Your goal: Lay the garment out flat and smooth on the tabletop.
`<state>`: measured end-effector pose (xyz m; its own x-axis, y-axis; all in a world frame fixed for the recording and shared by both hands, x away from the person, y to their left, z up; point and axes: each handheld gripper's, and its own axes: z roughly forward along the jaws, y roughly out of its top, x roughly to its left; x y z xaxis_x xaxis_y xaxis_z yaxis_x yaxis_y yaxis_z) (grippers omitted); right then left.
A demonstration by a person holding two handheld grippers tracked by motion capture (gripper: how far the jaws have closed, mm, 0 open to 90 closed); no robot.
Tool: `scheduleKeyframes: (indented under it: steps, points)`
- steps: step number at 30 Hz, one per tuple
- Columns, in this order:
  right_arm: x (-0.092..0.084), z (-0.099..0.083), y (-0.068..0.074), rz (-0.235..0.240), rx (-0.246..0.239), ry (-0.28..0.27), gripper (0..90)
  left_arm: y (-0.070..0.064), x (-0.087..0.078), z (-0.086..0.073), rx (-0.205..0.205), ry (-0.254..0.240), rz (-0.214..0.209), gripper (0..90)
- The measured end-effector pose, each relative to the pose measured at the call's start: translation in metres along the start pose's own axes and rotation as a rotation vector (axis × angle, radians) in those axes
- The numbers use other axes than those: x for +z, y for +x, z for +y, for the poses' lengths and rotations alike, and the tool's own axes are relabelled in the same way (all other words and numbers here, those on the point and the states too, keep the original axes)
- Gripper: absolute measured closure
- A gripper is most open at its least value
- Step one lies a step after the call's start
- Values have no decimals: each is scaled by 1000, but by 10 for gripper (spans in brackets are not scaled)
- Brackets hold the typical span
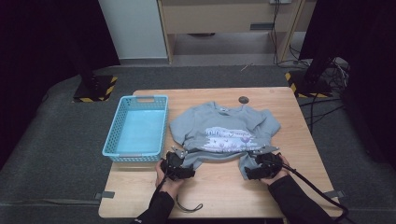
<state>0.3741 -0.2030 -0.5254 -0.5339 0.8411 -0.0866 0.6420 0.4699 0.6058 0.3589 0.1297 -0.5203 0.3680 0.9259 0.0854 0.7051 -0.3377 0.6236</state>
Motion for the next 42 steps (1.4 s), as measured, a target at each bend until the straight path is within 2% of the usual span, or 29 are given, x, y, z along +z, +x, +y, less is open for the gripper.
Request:
scheduleKeyframes:
  steps: [2,4,6,7,10,15,17,18,20,23,25,27,31,34,38,42]
  points:
    - [-7,-6,-3,13,-40,19,11,0,-6,-6,11,9,-11,169]
    - [-10,-10,-5,15,-41,29,11,1,-8,-8,13,13,-15,169]
    - [-20,-21,-12,20,-60,43,10,1,-13,-13,13,24,-26,166]
    - [-23,-25,-14,17,-64,46,10,2,-19,-20,20,37,-41,164]
    - [-28,-31,-18,12,-68,55,9,4,-25,-27,18,48,-55,149]
    - [-39,-45,-28,3,-64,75,6,9,-39,-45,-8,91,-112,135]
    - [-44,-51,-32,-1,-49,86,6,9,-45,-49,-7,107,-134,135]
    - [-46,-53,-34,-6,-44,95,7,9,-47,-49,-6,102,-139,137]
    - [-49,-53,-34,-5,-38,95,10,9,-50,-46,-14,58,-153,138]
    - [-54,-46,-30,45,-1,33,10,9,-50,-39,-29,-2,-149,149]
    - [-55,-40,-25,38,7,0,11,9,-46,-34,-42,-16,-147,152]
    - [-53,-33,-21,31,19,-29,16,9,-39,-28,-47,-20,-139,157]
    - [-43,-21,-20,17,48,-60,24,8,-24,-22,-19,-3,-96,160]
    - [-32,-17,-19,18,69,-50,27,7,-17,-20,-13,13,-81,160]
    - [-20,-15,-13,-10,15,13,24,4,-17,-20,22,26,-52,155]
    - [-19,-18,-7,-28,-43,45,25,0,-23,-25,45,45,-45,153]
